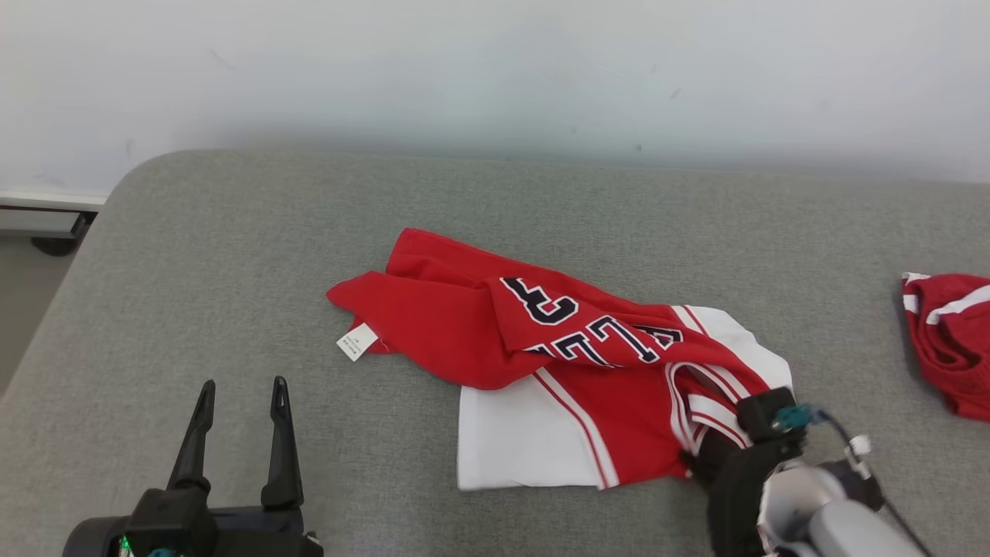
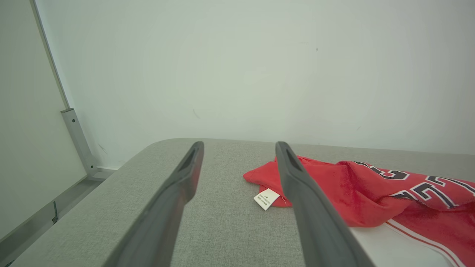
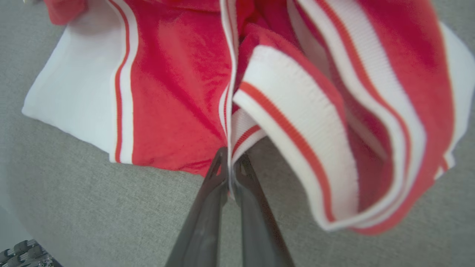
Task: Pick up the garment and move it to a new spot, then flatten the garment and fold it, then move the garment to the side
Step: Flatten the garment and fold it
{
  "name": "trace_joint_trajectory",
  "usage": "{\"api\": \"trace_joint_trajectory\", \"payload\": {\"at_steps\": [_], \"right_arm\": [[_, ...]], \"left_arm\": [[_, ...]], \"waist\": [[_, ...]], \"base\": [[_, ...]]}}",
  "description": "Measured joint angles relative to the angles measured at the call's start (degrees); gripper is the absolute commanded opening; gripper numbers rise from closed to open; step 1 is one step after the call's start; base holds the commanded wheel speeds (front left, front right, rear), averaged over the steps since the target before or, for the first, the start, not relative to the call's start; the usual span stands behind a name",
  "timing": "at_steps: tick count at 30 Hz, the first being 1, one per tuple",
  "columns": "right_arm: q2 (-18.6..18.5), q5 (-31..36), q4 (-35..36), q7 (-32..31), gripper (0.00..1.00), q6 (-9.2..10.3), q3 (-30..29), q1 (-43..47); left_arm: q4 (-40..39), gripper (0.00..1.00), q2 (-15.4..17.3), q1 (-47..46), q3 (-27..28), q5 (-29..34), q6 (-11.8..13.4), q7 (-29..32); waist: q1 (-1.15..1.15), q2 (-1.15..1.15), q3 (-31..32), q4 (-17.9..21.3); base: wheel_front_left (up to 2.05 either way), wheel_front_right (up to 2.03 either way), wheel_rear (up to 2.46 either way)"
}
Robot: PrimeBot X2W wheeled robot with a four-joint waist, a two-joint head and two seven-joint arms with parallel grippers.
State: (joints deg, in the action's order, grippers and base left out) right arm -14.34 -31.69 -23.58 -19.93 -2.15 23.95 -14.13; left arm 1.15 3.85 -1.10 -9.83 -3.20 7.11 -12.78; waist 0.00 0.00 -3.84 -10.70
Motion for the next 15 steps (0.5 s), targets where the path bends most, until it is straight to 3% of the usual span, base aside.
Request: {"api": "trace_joint_trajectory", "payload": {"at_steps": [12,15], "right_arm": [[-13.82,0.2,1.26,-1.86,0.0,-2.98,-5.66,-8.59],[-14.96,0.18,-0.9,-3.07,0.0,-3.5,-5.49,-11.34]], "left_arm": [[-1.99,1.0,-0.34,-0.12,-0.94,1.43,0.0,2.35],[-1.87,1.0,-0.36,-0.31,-2.09,1.42,0.0,3.04]], "waist": [[0.0,0.0,0.78,2.41],[0.0,0.0,0.99,2.26]], "base": [[0.0,0.0,0.0],[0.0,0.0,0.0]]}}
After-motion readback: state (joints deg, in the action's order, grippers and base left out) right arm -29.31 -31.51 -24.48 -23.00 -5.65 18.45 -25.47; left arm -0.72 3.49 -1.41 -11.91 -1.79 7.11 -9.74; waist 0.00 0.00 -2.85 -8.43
